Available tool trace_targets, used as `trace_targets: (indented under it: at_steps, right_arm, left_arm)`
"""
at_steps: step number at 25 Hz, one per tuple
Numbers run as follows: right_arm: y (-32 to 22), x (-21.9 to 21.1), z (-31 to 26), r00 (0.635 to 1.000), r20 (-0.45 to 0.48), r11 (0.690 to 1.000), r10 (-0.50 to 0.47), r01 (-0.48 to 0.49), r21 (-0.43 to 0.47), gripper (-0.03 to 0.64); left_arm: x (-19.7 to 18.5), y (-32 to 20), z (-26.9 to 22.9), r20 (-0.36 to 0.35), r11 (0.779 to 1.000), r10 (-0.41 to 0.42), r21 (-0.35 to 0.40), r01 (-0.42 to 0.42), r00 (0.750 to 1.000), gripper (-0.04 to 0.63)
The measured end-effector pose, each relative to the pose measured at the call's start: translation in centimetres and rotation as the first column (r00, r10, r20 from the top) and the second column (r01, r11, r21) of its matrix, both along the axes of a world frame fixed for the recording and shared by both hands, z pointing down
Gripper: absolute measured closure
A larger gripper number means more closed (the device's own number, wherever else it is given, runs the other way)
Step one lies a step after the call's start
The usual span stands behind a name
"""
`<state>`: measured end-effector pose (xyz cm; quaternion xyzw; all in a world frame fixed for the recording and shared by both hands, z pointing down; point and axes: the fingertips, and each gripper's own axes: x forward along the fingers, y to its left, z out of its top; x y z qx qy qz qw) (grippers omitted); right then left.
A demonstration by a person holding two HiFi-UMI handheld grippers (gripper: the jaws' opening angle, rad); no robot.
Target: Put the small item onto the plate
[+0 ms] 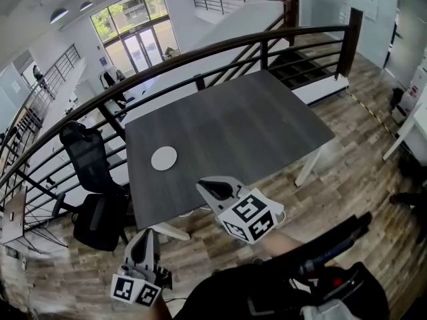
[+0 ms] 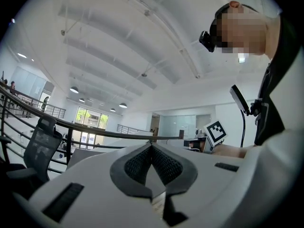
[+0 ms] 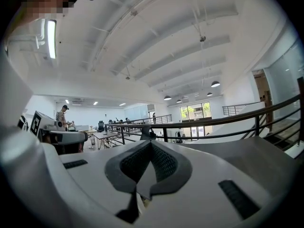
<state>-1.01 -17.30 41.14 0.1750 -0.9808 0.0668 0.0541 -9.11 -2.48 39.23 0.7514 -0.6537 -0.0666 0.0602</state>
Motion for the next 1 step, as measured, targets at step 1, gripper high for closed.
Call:
trace_targets:
  at_steps: [1]
  right_arm:
    - [0.06,-0.19,0.09,1.000,-0.002,1.000,0.000,0.000,0.000,0.615]
  left_arm:
    - [-0.20,0.10,-0.01,0.001,1.000,0.000,0.001,0.000,1.000,0.592]
